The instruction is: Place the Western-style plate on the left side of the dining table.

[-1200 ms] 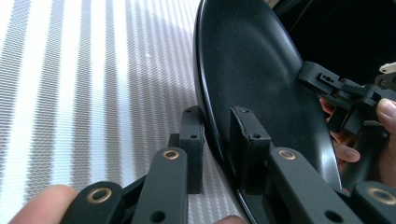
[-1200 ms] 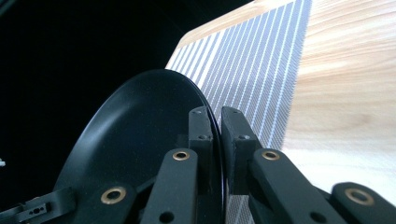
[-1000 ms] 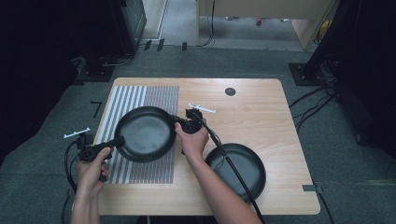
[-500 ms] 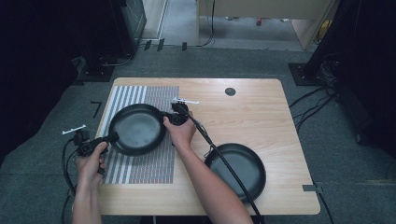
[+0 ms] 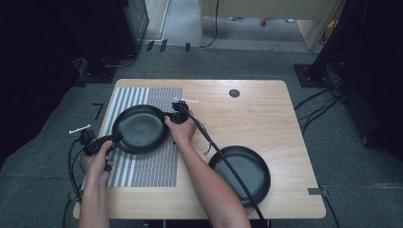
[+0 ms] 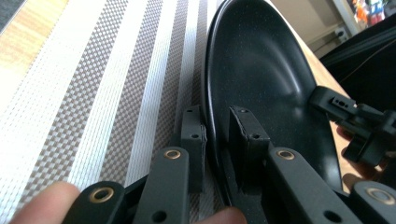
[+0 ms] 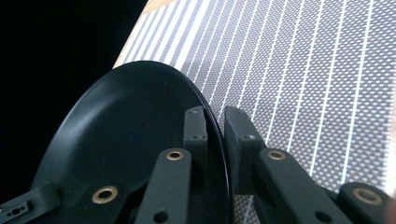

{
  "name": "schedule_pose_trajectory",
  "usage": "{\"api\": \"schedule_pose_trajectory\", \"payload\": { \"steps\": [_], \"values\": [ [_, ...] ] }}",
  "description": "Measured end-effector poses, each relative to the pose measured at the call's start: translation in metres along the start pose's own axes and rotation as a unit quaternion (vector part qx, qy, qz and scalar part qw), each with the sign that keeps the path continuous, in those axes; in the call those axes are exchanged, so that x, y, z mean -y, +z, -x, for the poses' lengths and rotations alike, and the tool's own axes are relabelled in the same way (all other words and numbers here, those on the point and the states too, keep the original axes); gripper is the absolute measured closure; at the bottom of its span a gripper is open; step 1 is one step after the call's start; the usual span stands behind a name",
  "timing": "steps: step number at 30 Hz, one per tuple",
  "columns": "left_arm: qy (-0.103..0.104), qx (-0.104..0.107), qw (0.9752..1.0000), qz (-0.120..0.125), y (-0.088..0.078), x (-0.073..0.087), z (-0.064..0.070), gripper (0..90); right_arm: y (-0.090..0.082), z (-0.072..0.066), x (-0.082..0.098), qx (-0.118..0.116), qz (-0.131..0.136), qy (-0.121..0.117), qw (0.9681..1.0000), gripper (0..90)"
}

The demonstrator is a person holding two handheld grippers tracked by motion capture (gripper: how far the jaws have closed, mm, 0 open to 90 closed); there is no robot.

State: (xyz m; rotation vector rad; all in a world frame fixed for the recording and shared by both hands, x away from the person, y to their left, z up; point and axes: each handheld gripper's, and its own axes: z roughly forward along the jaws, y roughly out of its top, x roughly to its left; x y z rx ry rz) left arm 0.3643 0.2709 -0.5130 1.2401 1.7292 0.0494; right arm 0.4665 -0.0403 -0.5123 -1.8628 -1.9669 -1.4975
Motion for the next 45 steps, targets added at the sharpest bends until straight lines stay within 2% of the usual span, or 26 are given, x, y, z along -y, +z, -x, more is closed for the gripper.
{"api": "schedule_pose_trajectory", "payload": {
  "steps": [2,5,11,15,16,19,21,24,26,28,30,31,33,34,35,36,40,43,45],
  "values": [
    [-0.005,0.003,1.0000,0.003,0.003,-0.002,0.001,78.6,0.002,0.001,-0.003,0.006,0.005,-0.002,1.0000,79.1],
    [-0.001,0.002,1.0000,0.001,0.009,-0.004,0.004,78.6,0.002,0.002,-0.008,0.015,0.009,-0.010,0.9998,78.1],
    [-0.014,-0.009,0.9999,0.001,0.016,-0.004,0.002,76.8,0.007,0.002,-0.014,0.026,0.000,-0.025,0.9993,78.9],
    [-0.020,-0.009,0.9997,0.010,0.015,-0.004,0.000,77.2,0.013,0.003,-0.013,0.024,0.000,-0.014,0.9996,79.0],
    [-0.020,-0.010,0.9997,0.009,0.015,-0.004,0.000,77.1,0.014,0.005,-0.012,0.023,0.000,-0.006,0.9997,79.1],
    [-0.023,-0.013,0.9996,0.003,0.017,-0.003,-0.002,76.2,0.016,0.006,-0.012,0.022,0.002,-0.002,0.9997,79.8],
    [-0.025,-0.014,0.9996,0.003,0.017,-0.003,-0.002,75.9,0.016,0.004,-0.012,0.025,0.001,-0.009,0.9996,79.5],
    [-0.017,-0.019,0.9997,0.005,0.018,-0.002,0.000,74.9,0.017,0.003,-0.012,0.028,-0.001,-0.029,0.9992,78.6],
    [-0.018,-0.011,0.9998,0.006,0.018,-0.002,-0.001,71.8,0.017,0.004,-0.012,0.019,0.000,-0.031,0.9993,74.9],
    [-0.015,-0.003,0.9999,0.006,0.018,-0.002,0.000,66.4,0.017,0.004,-0.012,0.010,0.000,-0.021,0.9997,67.7],
    [-0.017,0.007,0.9998,0.007,0.018,-0.002,0.000,58.6,0.015,0.003,-0.012,0.026,0.003,-0.010,0.9996,59.3],
    [-0.013,0.006,0.9999,0.007,0.018,-0.002,0.002,56.6,0.014,0.002,-0.012,0.036,0.011,-0.007,0.9993,58.0],
    [-0.002,0.002,1.0000,0.007,0.018,-0.001,0.005,51.6,0.011,0.004,-0.013,0.043,0.010,0.000,0.9990,55.5],
    [0.004,-0.005,1.0000,0.006,0.018,-0.001,0.007,49.0,0.008,0.004,-0.014,0.057,0.009,-0.018,0.9982,53.6],
    [0.010,-0.011,0.9999,0.003,0.018,-0.001,0.009,49.0,0.008,0.004,-0.014,0.057,0.009,-0.018,0.9982,53.6],
    [0.014,-0.015,0.9998,0.002,0.018,-0.002,0.011,47.6,0.006,0.003,-0.015,0.060,0.008,-0.028,0.9978,53.4],
    [0.031,-0.027,0.9991,0.000,0.018,0.000,0.014,45.3,-0.002,0.002,-0.017,0.046,0.002,-0.059,0.9972,51.0],
    [0.053,-0.039,0.9978,-0.003,0.018,0.000,0.018,42.4,-0.008,0.001,-0.018,0.063,0.011,-0.092,0.9937,48.8],
    [0.071,-0.055,0.9960,-0.004,0.019,0.002,0.024,38.3,-0.013,0.001,-0.019,0.073,0.017,-0.099,0.9922,46.2]
  ]
}}
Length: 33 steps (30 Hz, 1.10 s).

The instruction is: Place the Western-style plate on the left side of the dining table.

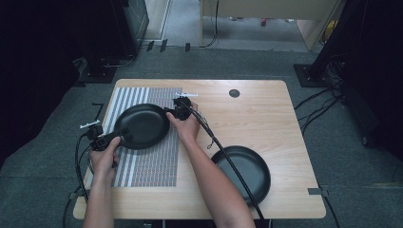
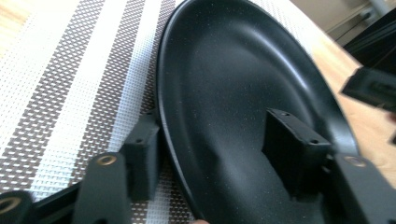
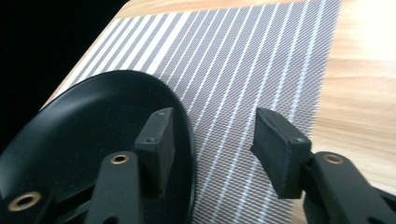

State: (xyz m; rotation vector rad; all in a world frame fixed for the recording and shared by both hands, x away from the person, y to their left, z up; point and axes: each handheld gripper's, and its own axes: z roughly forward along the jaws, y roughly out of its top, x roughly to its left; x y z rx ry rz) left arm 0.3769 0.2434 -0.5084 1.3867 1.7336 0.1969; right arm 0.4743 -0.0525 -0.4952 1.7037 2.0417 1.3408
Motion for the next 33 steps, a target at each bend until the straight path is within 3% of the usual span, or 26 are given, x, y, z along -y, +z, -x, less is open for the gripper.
{"api": "schedule_pose_trajectory", "payload": {
  "steps": [2,5,8,13,21,26,30,33],
  "values": [
    [0.031,-0.027,0.9992,0.000,0.001,0.002,0.008,34.1,-0.005,-0.001,0.000,0.007,0.003,-0.006,1.0000,42.7],
    [0.047,-0.043,0.9980,-0.005,0.002,0.003,0.012,29.2,-0.012,-0.003,0.000,0.009,-0.013,-0.027,0.9995,39.9],
    [0.060,-0.063,0.9962,0.007,-0.002,0.003,0.016,26.3,-0.021,-0.004,0.001,0.001,-0.019,-0.034,0.9992,37.7],
    [0.065,-0.063,0.9956,0.023,-0.010,0.002,0.019,21.8,-0.039,-0.004,0.001,-0.018,-0.003,-0.060,0.9980,30.9],
    [0.078,-0.069,0.9939,0.036,-0.022,0.005,0.031,19.1,-0.065,0.000,-0.002,-0.020,0.006,-0.046,0.9987,24.4],
    [0.099,-0.069,0.9919,0.039,-0.027,0.009,0.045,19.0,-0.087,0.013,-0.002,-0.022,0.011,-0.021,0.9995,21.6],
    [0.107,-0.065,0.9915,0.036,-0.031,0.013,0.054,19.1,-0.108,0.025,-0.001,-0.016,0.034,-0.033,0.9987,19.1],
    [0.114,-0.066,0.9907,0.033,-0.032,0.015,0.059,19.1,-0.120,0.037,0.002,-0.019,0.039,-0.028,0.9987,17.5]
  ]
}}
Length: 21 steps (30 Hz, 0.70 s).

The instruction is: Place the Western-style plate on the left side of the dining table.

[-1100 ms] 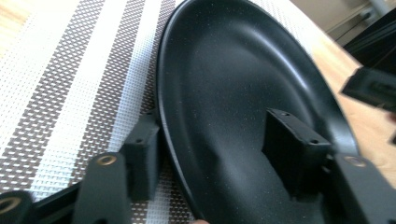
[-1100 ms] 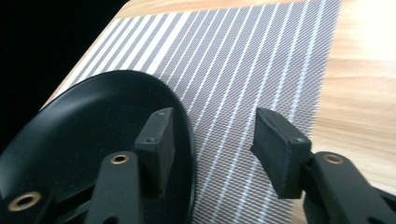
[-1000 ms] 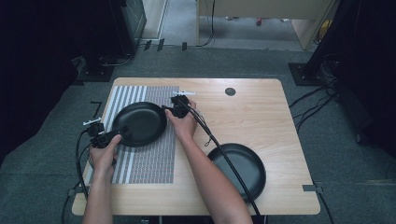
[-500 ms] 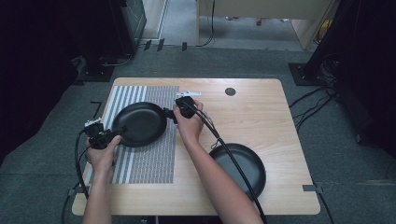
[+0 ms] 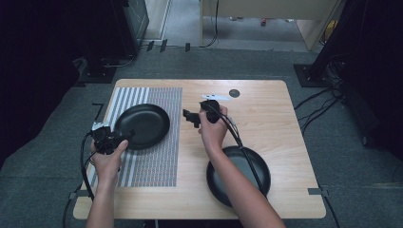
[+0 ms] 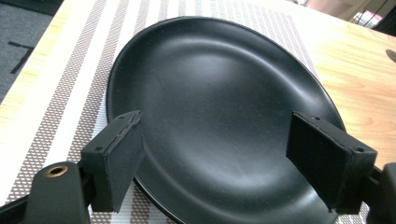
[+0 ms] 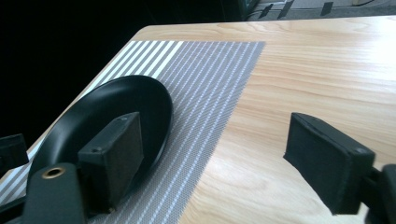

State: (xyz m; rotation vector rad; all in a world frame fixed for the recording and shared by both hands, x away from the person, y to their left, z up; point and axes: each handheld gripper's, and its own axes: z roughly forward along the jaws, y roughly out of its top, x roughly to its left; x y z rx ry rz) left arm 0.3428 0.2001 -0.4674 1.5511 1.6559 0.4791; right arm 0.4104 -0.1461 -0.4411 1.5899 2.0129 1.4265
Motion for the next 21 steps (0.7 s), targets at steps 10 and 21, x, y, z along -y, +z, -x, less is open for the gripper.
{"api": "schedule_pose_trajectory", "payload": {
  "steps": [10,21],
  "values": [
    [0.019,-0.006,0.9998,0.002,-0.007,0.008,0.014,19.4,-0.037,0.029,0.012,0.002,0.002,0.000,1.0000,16.3],
    [0.023,-0.031,0.9991,0.017,-0.027,0.018,0.010,20.4,-0.077,0.050,0.022,0.010,0.026,-0.006,0.9996,15.0]
  ]
}}
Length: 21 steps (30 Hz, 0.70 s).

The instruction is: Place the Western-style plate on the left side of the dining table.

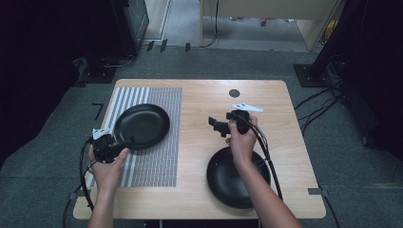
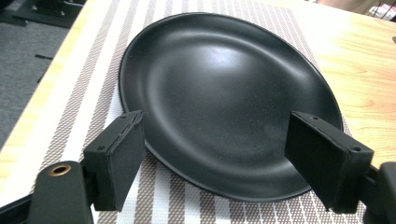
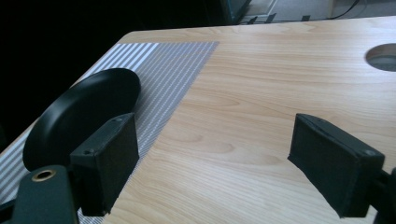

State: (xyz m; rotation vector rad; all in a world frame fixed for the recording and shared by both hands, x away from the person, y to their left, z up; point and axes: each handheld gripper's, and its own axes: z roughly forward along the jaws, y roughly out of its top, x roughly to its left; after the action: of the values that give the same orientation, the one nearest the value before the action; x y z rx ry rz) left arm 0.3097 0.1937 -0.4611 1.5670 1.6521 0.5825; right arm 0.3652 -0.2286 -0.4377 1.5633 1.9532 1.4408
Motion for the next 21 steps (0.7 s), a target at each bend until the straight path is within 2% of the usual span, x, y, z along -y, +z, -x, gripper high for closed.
{"api": "schedule_pose_trajectory", "payload": {
  "steps": [8,13,17,21],
  "values": [
    [0.003,-0.005,1.0000,0.002,-0.009,0.008,0.000,20.2,-0.026,0.014,0.008,0.010,0.012,-0.007,0.9999,15.0],
    [0.029,-0.021,0.9994,0.004,-0.014,0.013,0.008,19.8,-0.040,0.021,0.015,0.014,0.020,-0.010,0.9996,14.8],
    [0.033,-0.020,0.9992,0.005,-0.016,0.014,0.012,19.6,-0.052,0.027,0.021,0.025,0.028,-0.017,0.9991,14.7],
    [0.042,-0.024,0.9988,0.003,-0.018,0.019,0.014,19.4,-0.067,0.035,0.028,0.030,0.037,-0.005,0.9988,14.7]
  ]
}}
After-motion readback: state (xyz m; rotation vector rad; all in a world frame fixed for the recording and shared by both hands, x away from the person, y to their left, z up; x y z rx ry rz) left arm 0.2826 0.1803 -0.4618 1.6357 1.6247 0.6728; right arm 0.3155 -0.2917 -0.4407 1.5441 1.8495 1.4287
